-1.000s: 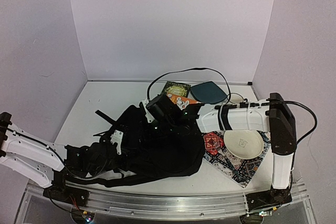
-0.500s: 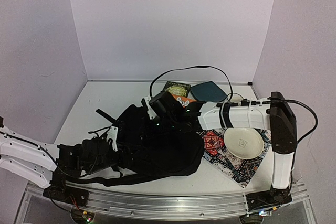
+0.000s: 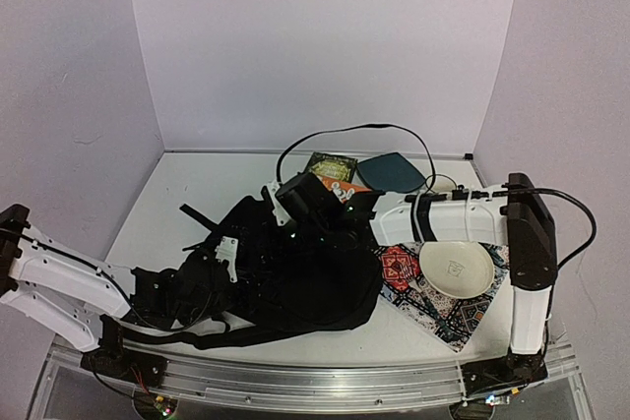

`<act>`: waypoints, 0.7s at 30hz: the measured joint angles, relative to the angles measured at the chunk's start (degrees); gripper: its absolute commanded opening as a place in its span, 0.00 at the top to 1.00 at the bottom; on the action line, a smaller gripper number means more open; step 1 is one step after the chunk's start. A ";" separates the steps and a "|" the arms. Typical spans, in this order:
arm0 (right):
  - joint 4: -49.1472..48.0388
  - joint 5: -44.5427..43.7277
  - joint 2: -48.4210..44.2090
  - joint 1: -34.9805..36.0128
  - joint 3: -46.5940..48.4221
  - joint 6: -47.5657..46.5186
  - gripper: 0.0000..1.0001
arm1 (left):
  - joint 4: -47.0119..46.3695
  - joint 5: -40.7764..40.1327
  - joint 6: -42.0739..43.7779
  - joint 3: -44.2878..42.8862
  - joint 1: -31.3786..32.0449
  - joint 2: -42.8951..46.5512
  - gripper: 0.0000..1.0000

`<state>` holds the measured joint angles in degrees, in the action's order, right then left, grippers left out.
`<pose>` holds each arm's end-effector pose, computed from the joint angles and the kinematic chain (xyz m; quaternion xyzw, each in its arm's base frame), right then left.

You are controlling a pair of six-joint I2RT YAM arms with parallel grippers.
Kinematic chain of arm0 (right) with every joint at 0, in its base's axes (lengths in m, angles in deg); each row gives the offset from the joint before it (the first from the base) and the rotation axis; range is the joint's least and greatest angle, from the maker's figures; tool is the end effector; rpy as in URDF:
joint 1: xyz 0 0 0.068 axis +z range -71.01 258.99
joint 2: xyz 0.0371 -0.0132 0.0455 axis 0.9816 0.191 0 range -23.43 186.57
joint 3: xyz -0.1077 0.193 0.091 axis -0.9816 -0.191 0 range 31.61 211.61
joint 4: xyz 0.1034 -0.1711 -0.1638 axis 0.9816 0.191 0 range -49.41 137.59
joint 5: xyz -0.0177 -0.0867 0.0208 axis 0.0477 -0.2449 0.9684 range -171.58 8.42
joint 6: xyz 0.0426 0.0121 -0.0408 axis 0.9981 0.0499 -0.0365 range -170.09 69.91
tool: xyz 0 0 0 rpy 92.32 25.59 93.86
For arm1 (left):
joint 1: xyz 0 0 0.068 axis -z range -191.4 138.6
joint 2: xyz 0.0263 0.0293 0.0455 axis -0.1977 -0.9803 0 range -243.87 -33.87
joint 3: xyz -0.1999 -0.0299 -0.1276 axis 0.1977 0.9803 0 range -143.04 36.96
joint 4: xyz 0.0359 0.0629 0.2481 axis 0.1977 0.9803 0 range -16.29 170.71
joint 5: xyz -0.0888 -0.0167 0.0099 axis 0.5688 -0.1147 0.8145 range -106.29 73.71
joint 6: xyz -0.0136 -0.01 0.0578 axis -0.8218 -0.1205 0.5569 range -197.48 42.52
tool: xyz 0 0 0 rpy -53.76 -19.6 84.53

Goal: Pack the student bag
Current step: Zip the lower front pocket of the student bag.

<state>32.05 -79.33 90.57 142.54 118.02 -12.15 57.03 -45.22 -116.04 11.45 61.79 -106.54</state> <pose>0.2066 0.4191 0.2252 -0.1916 0.7914 0.4595 0.3548 0.0950 -0.2403 0.1382 0.1319 0.8394 -0.2762 0.4491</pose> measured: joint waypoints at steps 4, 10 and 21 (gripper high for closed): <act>0.79 -0.86 0.00 0.13 0.00 -0.29 1.00 | -0.31 0.87 -0.38 -0.38 -0.03 -1.67 0.93; 1.46 -3.28 0.00 0.07 0.00 -1.07 1.00 | -0.12 2.35 -1.05 0.17 -0.47 -0.59 1.00; 2.29 -6.20 -1.34 -3.49 -0.02 -1.94 1.00 | 7.15 3.59 -3.61 1.97 -0.51 7.28 1.00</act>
<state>34.34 -85.53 89.23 139.05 118.00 -14.08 64.18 -41.63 -119.65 13.42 61.27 -99.26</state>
